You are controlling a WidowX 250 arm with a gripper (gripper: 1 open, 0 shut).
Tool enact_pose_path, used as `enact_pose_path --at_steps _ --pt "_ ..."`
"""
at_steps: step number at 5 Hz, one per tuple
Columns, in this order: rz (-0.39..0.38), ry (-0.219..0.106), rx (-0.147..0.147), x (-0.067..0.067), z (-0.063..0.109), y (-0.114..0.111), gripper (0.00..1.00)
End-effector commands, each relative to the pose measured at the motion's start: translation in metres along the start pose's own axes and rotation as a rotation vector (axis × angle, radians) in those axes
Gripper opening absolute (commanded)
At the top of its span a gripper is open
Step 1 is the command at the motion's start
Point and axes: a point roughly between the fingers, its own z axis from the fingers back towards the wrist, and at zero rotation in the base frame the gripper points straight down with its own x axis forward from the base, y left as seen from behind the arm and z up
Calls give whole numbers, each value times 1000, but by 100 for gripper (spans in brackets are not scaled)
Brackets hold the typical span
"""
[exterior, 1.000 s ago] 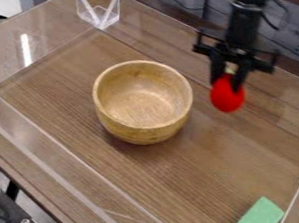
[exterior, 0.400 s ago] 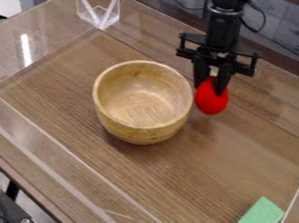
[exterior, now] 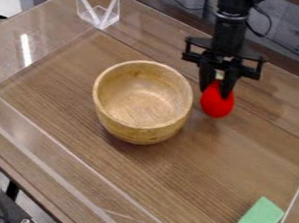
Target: Move the red fruit to the left
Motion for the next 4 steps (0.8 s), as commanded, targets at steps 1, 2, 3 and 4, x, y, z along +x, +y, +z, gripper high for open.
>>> enact_pose_path --at_steps 1,2,3,4 --pt "-13 -66 -14 10 29 -8 0" --pt "-17 -70 -16 13 41 -11 0" --pt "-19 -73 -18 15 52 -13 0" --pt "-41 -75 -21 19 53 -6 0"
